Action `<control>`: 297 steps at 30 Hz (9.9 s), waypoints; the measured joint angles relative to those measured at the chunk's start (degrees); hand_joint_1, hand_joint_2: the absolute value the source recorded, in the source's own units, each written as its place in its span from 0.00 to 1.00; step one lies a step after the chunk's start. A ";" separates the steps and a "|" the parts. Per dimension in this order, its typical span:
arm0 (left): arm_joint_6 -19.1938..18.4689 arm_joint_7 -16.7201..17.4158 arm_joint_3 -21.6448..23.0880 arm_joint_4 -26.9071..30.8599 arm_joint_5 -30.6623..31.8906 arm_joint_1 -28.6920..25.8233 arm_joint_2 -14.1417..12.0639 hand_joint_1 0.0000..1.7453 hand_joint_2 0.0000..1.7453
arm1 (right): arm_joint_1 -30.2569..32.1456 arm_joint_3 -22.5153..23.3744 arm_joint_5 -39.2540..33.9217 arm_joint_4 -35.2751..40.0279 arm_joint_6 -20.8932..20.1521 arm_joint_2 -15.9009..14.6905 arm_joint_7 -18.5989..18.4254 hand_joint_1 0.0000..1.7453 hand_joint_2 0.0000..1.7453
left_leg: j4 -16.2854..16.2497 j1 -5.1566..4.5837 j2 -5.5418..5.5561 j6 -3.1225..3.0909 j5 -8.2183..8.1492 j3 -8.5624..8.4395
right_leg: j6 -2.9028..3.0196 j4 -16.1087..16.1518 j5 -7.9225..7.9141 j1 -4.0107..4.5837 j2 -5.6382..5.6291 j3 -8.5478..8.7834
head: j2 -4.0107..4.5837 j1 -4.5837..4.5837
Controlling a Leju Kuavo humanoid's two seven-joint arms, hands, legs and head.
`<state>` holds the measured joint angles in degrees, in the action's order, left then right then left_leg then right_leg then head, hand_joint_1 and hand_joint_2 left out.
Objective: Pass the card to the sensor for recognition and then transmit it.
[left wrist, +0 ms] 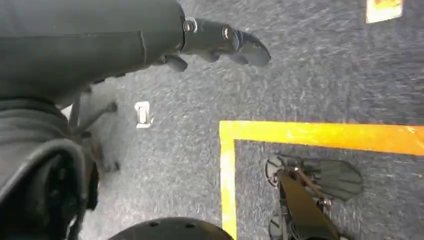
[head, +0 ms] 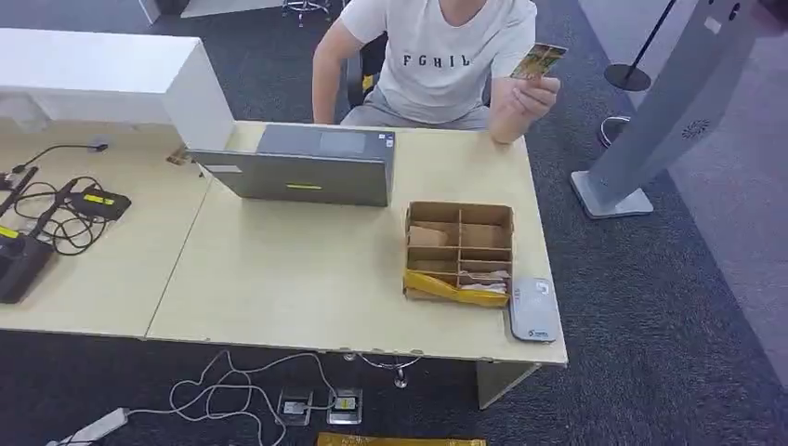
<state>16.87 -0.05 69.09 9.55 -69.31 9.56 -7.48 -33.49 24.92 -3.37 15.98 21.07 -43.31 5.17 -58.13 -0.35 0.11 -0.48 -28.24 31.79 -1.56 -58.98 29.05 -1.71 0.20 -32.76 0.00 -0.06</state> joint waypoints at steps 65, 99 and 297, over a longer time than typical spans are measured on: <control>-1.49 -3.43 4.20 -0.02 1.29 0.13 0.13 0.00 0.00 | -61.70 -74.29 22.23 25.88 -24.17 1.65 -5.47 0.00 1.00 | -0.02 0.12 0.11 -0.20 0.32 0.37 | -0.17 -0.11 -0.01 0.17 0.13 -0.35 | 0.00 -0.09; -2.97 -3.67 6.78 -0.02 2.58 0.16 -0.85 0.00 0.00 | -35.65 -79.10 22.73 46.53 -28.06 -0.32 -11.57 0.00 1.00 | -0.02 0.29 0.18 -0.16 0.30 0.38 | -0.15 -0.07 -0.02 0.34 0.19 -0.33 | 0.00 -0.13; -2.27 -3.76 8.52 0.00 3.39 0.76 -1.57 0.00 0.00 | -23.20 -64.76 18.17 52.13 -25.20 -7.57 -12.34 1.00 1.00 | -0.01 0.21 0.42 -0.11 0.33 0.54 | -0.12 -0.07 0.00 0.27 0.44 -0.35 | 0.00 -0.09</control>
<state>14.60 -3.80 77.61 9.55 -65.92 10.32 -9.05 -56.69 -39.85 14.80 68.11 -4.13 -50.88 -7.17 -58.14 -0.14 0.52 -0.59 -27.91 32.32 -1.68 -59.05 29.05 -1.44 0.64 -33.11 0.00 -0.15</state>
